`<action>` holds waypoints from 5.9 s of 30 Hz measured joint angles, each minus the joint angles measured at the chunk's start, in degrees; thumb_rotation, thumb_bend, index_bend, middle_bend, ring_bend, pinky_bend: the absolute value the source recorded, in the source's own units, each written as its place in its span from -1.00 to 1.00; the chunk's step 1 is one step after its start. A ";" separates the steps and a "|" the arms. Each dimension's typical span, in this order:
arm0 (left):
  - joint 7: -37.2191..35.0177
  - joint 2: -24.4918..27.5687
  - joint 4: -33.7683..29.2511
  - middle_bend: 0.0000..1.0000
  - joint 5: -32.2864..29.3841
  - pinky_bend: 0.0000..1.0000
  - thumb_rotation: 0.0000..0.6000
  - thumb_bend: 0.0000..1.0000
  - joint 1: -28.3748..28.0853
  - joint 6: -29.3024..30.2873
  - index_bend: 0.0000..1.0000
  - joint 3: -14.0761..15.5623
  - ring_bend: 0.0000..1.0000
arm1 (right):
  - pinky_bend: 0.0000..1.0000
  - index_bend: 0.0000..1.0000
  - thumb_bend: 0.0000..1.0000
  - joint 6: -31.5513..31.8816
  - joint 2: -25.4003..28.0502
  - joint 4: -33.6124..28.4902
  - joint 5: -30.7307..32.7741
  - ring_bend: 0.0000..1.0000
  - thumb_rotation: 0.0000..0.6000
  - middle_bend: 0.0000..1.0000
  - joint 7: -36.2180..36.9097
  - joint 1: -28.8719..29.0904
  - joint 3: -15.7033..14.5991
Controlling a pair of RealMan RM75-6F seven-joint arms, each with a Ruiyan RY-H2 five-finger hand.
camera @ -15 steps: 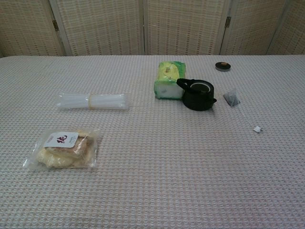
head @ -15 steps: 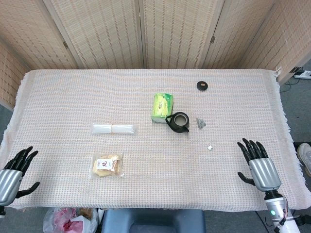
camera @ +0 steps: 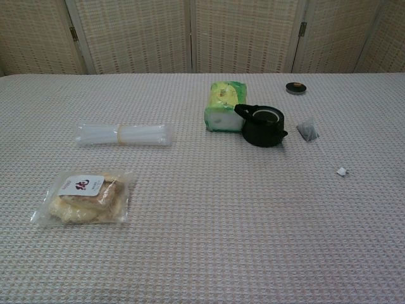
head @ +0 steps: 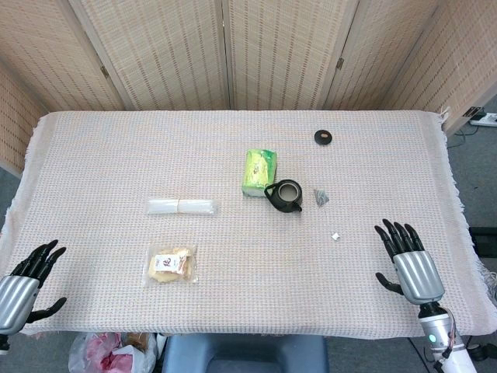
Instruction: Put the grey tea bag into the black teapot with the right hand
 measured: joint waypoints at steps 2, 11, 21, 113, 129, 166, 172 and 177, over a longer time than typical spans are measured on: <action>-0.02 0.12 0.05 -1.00 -0.08 -0.52 1.00 -0.45 0.52 0.95 -1.00 -0.02 -1.00 | -1.00 -0.57 -0.58 -1.97 -0.06 0.36 0.62 -1.00 1.00 -1.00 -0.40 1.06 0.37; -1.40 0.63 0.37 -1.00 0.41 -0.52 1.00 -0.45 2.43 4.01 -1.00 0.08 -1.00 | -1.00 -0.28 -0.49 -11.46 -1.24 5.54 4.30 -1.00 1.00 -1.00 -0.35 7.74 2.82; -0.98 0.42 0.39 -1.00 -0.44 -0.52 1.00 -0.45 1.70 2.05 -1.00 -0.41 -1.00 | -1.00 -0.23 -0.47 -15.45 -7.39 16.21 5.93 -1.00 1.00 -1.00 1.67 11.06 3.22; -6.37 -0.06 3.81 -1.00 -0.99 -0.52 1.00 -0.45 0.19 0.71 -1.00 -1.36 -1.00 | -1.00 0.29 -0.44 -21.20 -22.26 36.64 5.70 -1.00 1.00 -0.86 9.12 24.25 3.18; -5.67 0.14 3.21 -1.00 -0.43 -0.52 1.00 -0.45 0.24 0.64 -1.00 -0.89 -1.00 | -1.00 0.29 -0.44 -12.29 -10.43 11.80 6.41 -1.00 1.00 -0.84 -3.48 23.58 8.63; -8.16 0.52 4.23 -1.00 -3.77 -0.52 1.00 -0.45 -1.37 -3.53 -1.00 -1.71 -1.00 | -1.00 0.29 -0.42 -15.12 -10.21 9.25 16.07 -1.00 1.00 -0.84 -8.81 34.43 18.54; -8.33 0.41 4.46 -1.00 -4.64 -0.52 1.00 -0.45 -1.62 -4.39 -1.00 -1.96 -1.00 | -1.00 0.29 -0.40 -16.34 -11.15 11.93 16.68 -1.00 1.00 -0.84 -6.41 36.14 18.74; -8.41 0.36 4.59 -1.00 -4.96 -0.52 1.00 -0.45 -1.79 -4.89 -1.00 -2.01 -1.00 | -1.00 0.29 -0.40 -16.21 -11.31 13.43 16.85 -1.00 1.00 -0.84 -6.70 36.85 18.80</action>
